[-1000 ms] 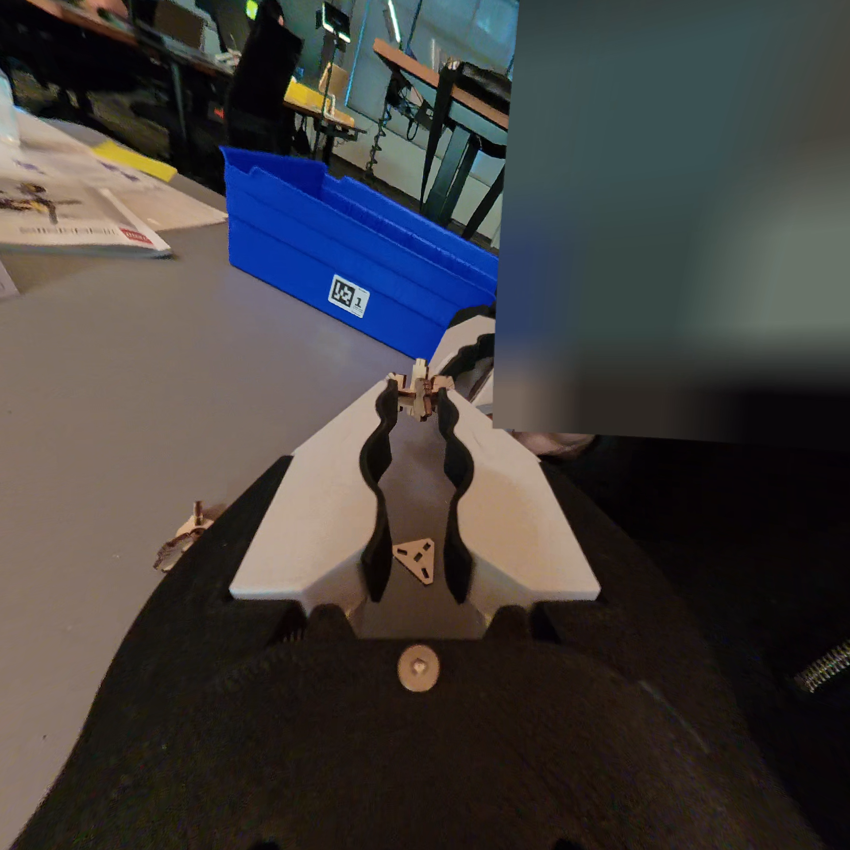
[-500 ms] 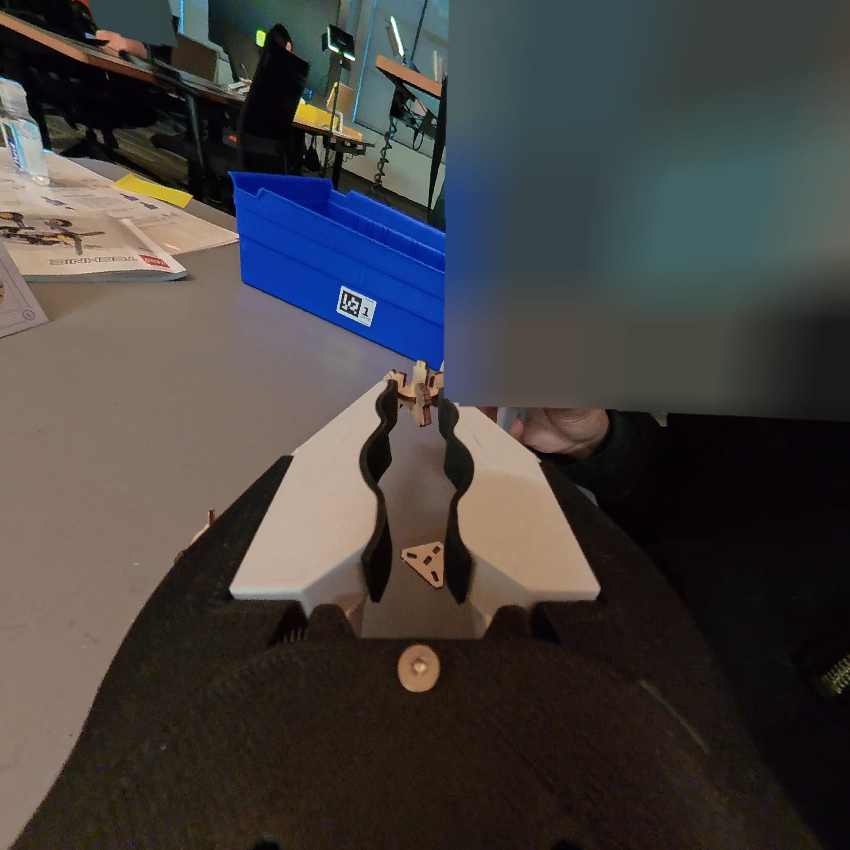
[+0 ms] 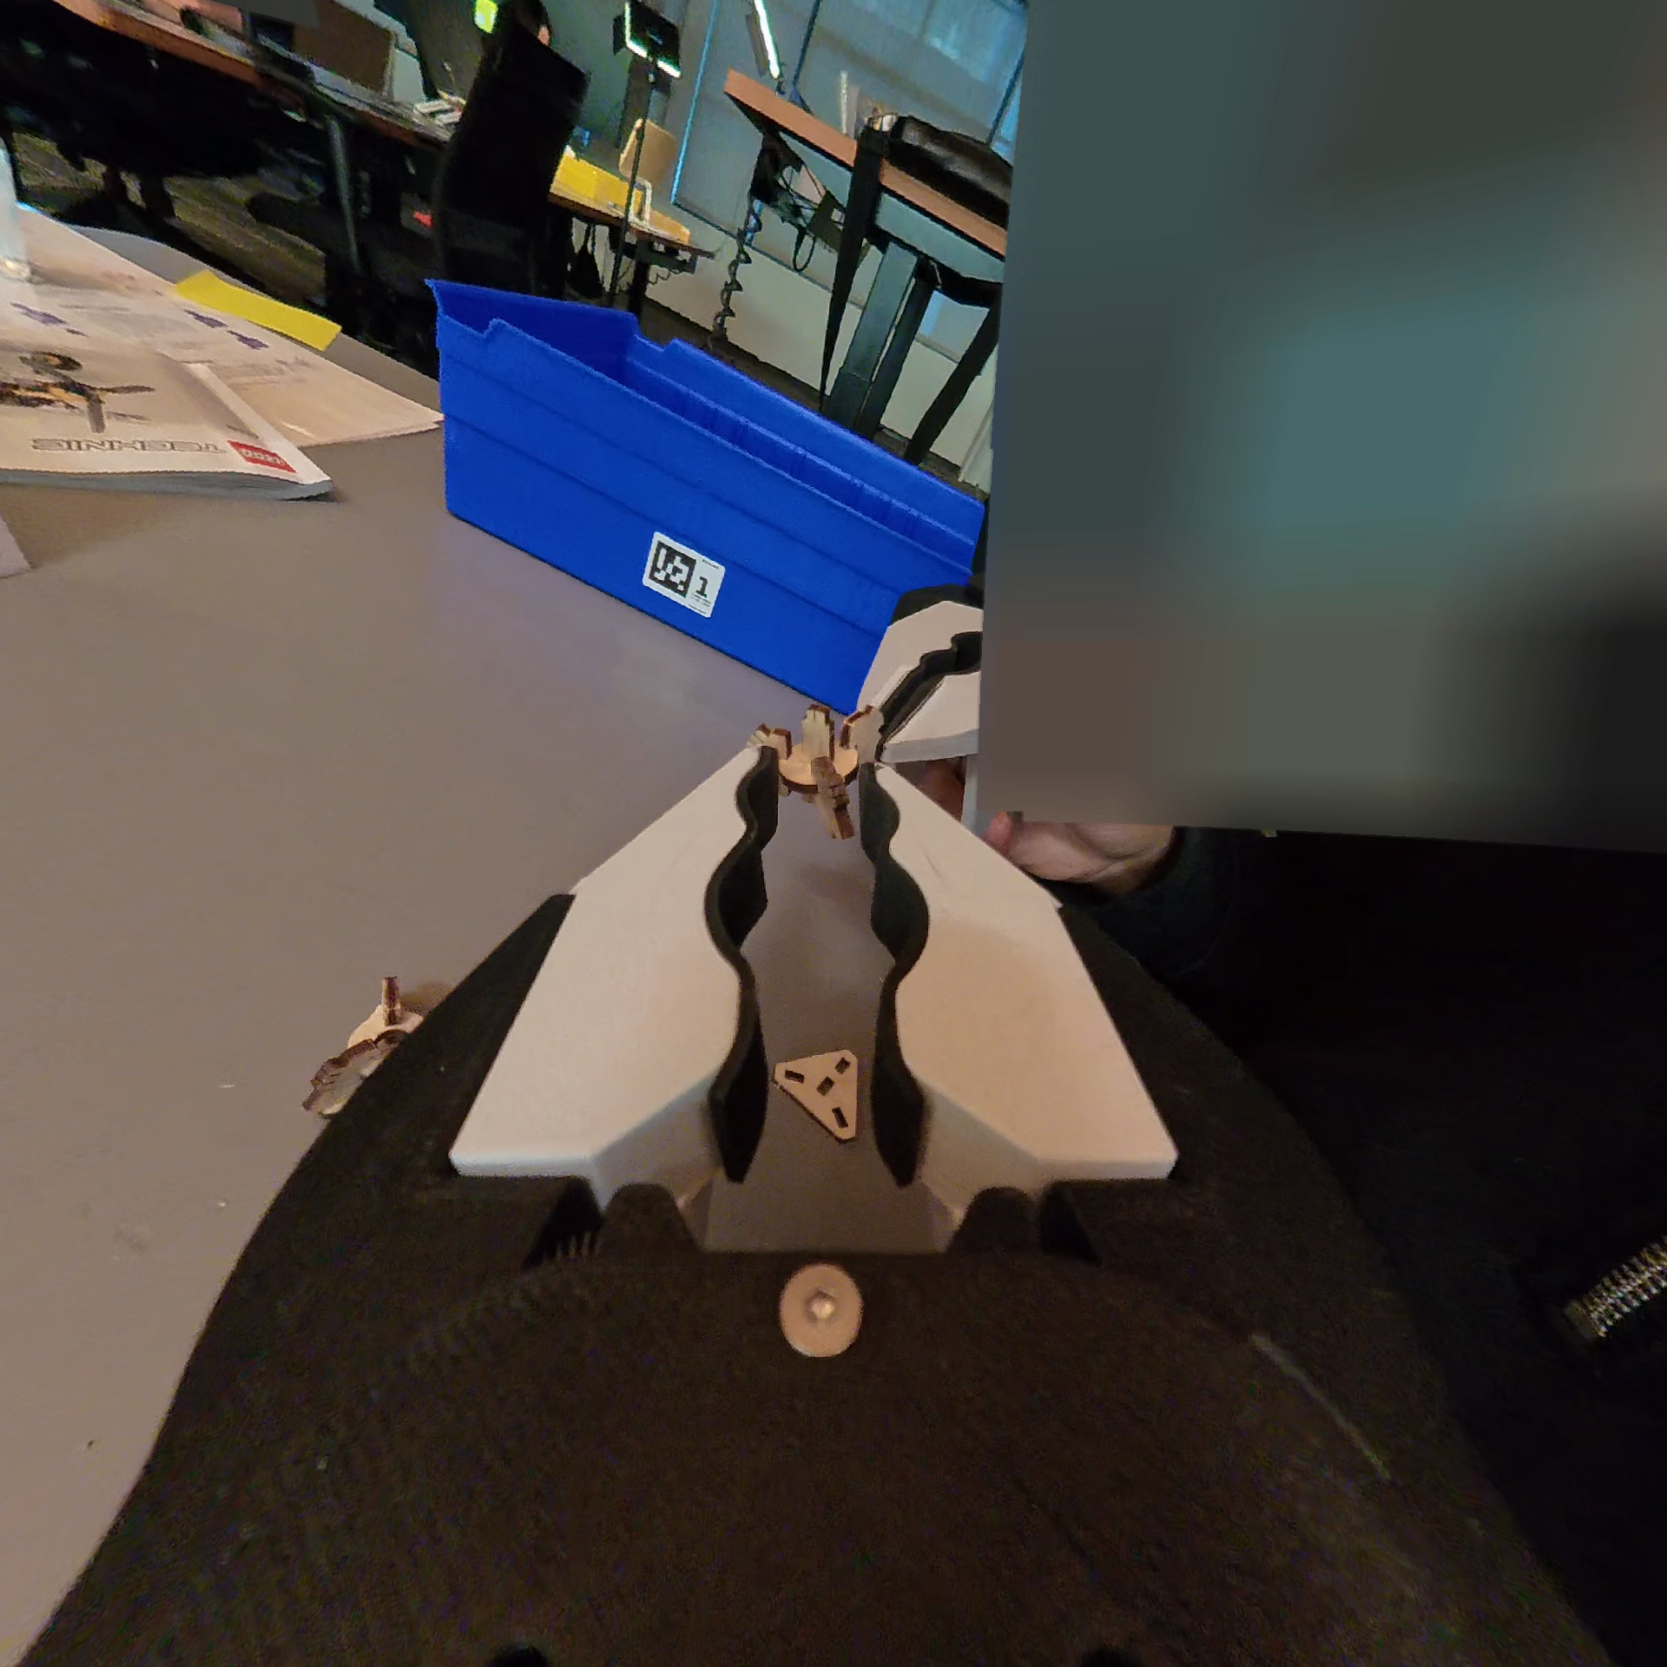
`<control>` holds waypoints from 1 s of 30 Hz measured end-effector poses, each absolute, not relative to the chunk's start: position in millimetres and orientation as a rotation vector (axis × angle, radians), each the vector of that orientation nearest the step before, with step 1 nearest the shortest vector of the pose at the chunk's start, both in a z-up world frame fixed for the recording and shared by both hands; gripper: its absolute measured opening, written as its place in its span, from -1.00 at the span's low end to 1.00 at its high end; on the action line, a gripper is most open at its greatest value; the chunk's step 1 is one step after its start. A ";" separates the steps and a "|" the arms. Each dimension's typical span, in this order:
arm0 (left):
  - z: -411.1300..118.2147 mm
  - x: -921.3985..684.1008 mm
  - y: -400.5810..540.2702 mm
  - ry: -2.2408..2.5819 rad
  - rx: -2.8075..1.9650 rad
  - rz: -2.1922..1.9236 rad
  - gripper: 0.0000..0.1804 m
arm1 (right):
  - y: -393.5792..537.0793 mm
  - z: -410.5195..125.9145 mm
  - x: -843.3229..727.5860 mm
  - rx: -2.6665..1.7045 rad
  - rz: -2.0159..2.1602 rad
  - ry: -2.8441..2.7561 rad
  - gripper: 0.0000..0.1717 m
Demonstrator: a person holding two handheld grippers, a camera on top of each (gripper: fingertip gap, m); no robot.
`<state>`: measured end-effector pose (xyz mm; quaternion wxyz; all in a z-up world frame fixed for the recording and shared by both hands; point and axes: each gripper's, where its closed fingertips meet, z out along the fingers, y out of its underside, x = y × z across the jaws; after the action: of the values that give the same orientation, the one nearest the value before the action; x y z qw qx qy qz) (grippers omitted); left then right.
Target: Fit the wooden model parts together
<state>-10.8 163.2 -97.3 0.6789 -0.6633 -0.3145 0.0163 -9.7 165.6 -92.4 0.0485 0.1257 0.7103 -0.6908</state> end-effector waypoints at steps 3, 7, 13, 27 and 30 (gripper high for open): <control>-95.9 -10.6 162.3 -0.712 -1.466 -0.001 -0.84 | 165.6 -92.3 -10.0 0.379 -2.111 2.173 -0.99; -94.9 -10.8 162.0 -0.713 -1.465 0.009 -0.84 | 165.5 -92.0 -10.0 0.366 -2.125 2.199 -0.99; -90.3 -13.4 157.3 -0.715 -1.462 0.114 -0.84 | 160.0 -90.5 -11.8 0.510 -2.120 2.082 -0.99; -102.0 -17.6 156.7 -0.747 -1.594 0.258 -0.84 | 158.7 -103.2 -16.3 0.576 -2.058 2.183 -0.99; -101.9 -17.8 156.7 -0.739 -1.613 0.301 -0.84 | 158.5 -103.3 -16.5 0.577 -2.059 2.181 -0.99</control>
<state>-17.8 156.7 -101.9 0.6218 -0.7020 -0.3215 0.1310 -16.5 158.5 -103.3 0.0436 0.1887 0.7135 -0.6734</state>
